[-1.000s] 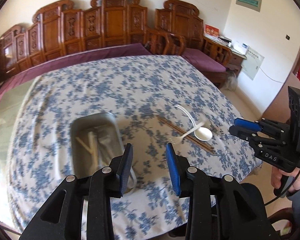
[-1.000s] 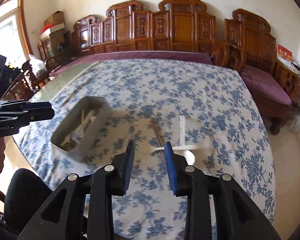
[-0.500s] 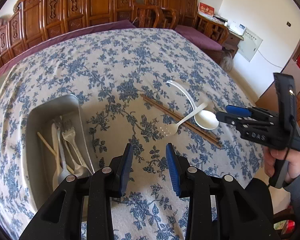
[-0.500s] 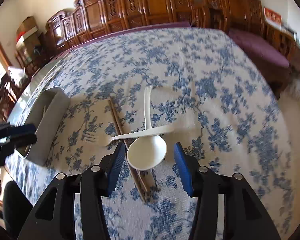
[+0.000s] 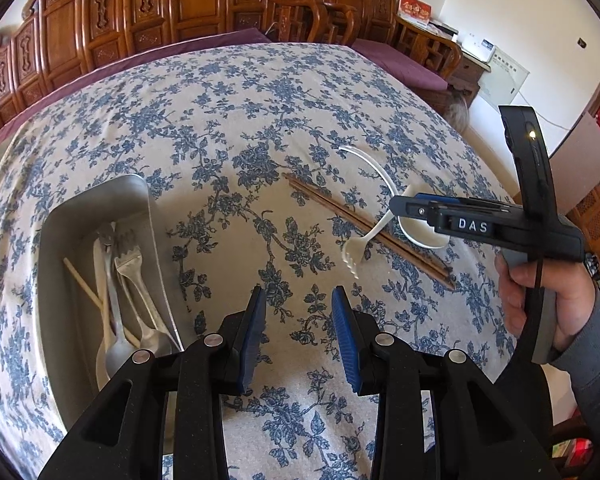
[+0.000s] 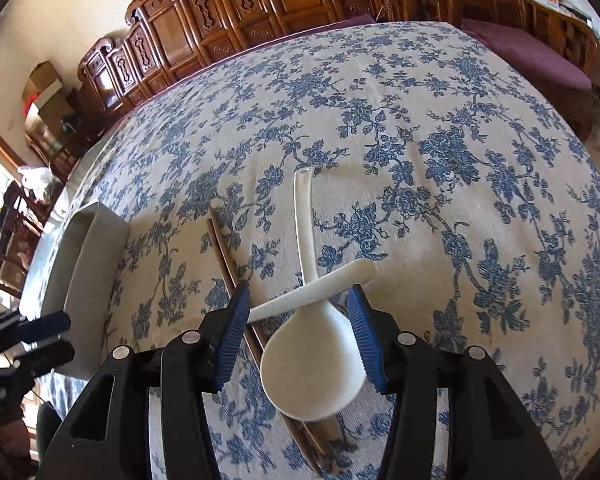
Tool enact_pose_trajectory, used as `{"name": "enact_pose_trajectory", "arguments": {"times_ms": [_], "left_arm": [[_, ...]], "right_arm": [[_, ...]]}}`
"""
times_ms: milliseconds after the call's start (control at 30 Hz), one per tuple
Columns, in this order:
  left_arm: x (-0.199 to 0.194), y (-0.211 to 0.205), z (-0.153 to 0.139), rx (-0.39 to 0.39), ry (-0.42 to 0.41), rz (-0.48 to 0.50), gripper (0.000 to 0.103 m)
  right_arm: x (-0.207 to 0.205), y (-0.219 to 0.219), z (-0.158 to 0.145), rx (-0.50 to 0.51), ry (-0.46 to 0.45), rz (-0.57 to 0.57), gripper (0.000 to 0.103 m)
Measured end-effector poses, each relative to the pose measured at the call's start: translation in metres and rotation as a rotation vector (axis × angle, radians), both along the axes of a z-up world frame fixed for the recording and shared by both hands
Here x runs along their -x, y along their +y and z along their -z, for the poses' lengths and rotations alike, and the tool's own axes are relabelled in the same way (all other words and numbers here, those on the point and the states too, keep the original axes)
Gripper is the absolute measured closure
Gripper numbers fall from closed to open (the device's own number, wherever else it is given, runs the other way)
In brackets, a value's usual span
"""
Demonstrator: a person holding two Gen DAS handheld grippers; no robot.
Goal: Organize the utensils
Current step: 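Grasp the white plastic fork with the right tool and lift it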
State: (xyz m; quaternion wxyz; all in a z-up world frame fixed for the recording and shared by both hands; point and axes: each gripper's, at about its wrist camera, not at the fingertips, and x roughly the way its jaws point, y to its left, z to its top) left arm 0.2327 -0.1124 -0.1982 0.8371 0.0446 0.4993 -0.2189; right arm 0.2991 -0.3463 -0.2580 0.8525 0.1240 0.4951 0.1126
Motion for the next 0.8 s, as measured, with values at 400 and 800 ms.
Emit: {"name": "enact_pose_trajectory", "arguments": {"times_ms": [400, 800], "left_arm": [[0.007, 0.006, -0.009, 0.0, -0.016, -0.016, 0.071], [0.011, 0.003, -0.013, 0.01, -0.019, -0.025, 0.071]], "right_arm": [[0.004, 0.005, 0.002, -0.123, 0.041, 0.015, 0.085], [0.022, 0.02, -0.043, -0.168, -0.046, -0.082, 0.099]]}}
